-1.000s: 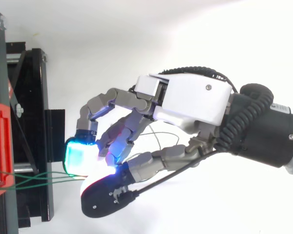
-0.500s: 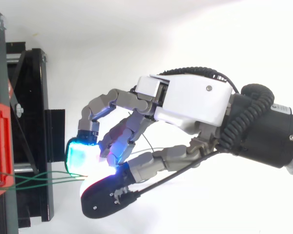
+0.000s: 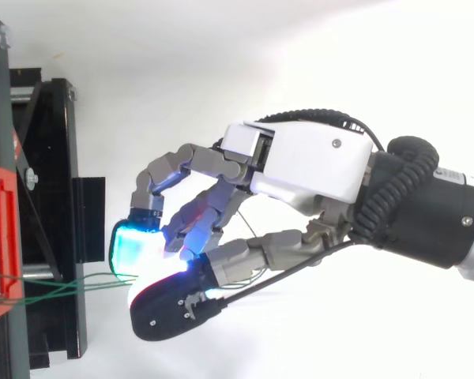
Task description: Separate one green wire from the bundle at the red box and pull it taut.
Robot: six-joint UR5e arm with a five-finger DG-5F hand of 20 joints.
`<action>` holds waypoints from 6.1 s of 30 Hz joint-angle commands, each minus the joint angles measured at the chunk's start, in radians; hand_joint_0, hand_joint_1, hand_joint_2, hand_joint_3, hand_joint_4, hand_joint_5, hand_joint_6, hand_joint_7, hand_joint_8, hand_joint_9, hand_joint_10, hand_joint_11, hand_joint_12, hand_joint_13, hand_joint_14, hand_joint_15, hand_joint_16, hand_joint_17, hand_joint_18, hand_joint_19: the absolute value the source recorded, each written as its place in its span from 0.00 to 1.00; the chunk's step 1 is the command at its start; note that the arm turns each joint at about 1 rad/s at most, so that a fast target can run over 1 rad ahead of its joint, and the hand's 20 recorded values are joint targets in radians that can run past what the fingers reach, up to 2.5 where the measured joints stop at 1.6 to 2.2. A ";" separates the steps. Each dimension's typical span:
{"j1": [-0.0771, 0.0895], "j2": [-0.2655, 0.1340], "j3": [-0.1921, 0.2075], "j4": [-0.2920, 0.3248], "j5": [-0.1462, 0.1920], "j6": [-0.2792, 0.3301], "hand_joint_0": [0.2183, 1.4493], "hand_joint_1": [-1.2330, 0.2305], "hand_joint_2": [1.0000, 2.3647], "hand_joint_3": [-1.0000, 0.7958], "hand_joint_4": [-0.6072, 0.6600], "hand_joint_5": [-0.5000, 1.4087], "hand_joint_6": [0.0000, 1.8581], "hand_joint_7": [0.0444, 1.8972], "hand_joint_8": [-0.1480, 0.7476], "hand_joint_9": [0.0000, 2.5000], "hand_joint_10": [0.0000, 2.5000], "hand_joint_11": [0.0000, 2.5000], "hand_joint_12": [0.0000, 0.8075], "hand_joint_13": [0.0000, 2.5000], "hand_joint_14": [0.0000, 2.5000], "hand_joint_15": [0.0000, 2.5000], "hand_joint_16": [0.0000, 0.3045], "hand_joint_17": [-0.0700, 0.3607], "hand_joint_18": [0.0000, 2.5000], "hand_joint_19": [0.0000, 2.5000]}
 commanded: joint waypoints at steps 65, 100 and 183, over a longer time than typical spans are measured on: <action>0.004 0.000 0.004 0.035 0.002 0.003 0.26 0.42 0.00 0.28 0.56 0.20 0.47 0.54 0.44 0.49 0.01 0.37 0.43 0.29 0.01 0.18 0.16 0.41 0.23 0.18; 0.004 0.000 0.009 0.038 0.002 0.003 0.28 0.47 0.00 0.28 0.56 0.20 0.46 0.52 0.43 0.47 0.01 0.34 0.42 0.29 0.01 0.17 0.15 0.40 0.22 0.19; 0.000 0.000 -0.017 0.040 -0.001 0.003 0.29 0.39 0.01 0.33 0.53 0.19 0.46 0.52 0.42 0.48 0.01 0.34 0.41 0.30 0.01 0.17 0.15 0.41 0.23 0.19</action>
